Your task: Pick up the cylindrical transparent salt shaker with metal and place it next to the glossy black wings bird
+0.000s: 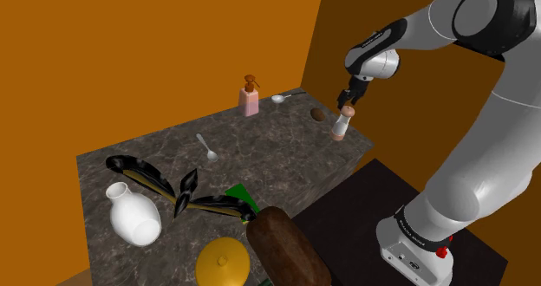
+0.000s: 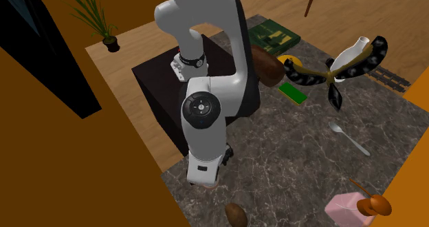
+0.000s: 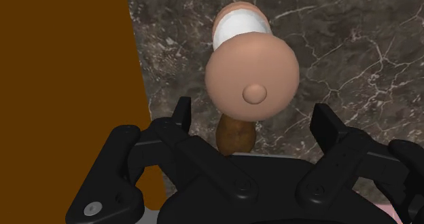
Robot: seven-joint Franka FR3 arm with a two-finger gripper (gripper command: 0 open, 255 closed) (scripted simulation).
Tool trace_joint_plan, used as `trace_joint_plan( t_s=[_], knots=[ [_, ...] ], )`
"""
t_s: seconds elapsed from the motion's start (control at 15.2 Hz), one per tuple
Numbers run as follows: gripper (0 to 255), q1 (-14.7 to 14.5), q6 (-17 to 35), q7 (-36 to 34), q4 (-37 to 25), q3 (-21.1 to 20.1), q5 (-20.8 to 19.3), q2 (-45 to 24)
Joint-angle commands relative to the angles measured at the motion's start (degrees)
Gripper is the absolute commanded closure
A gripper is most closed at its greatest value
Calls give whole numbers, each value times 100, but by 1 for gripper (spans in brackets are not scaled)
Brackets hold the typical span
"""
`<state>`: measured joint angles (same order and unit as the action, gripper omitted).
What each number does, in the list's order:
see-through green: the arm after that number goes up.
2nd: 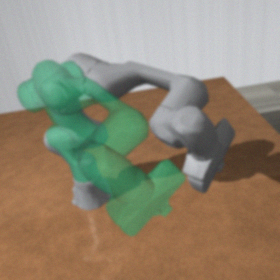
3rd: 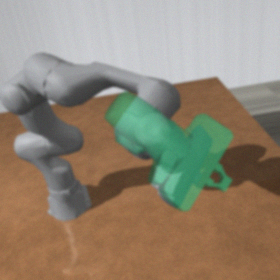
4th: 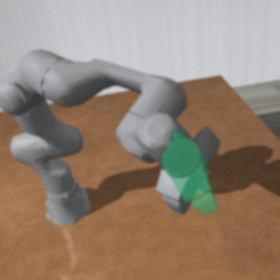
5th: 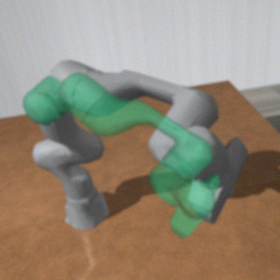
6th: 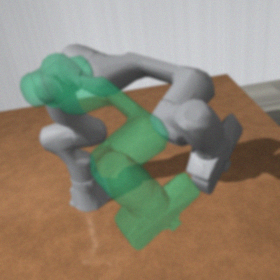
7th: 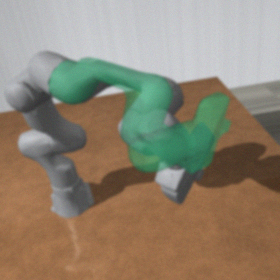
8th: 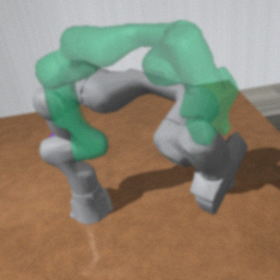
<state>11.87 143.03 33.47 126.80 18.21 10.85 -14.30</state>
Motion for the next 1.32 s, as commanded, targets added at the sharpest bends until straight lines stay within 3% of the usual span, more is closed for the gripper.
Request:
trace_joint_plan(
  t_s=[0.0,0.66,0.73,1.25],
  knots=[
    [0,22,134,59,7,-37,86,-134],
    [0,42,230,104,6,-70,152,-237],
    [255,42,230,104,6,-70,152,-237],
    [255,44,233,107,10,-69,152,-236]
  ],
)
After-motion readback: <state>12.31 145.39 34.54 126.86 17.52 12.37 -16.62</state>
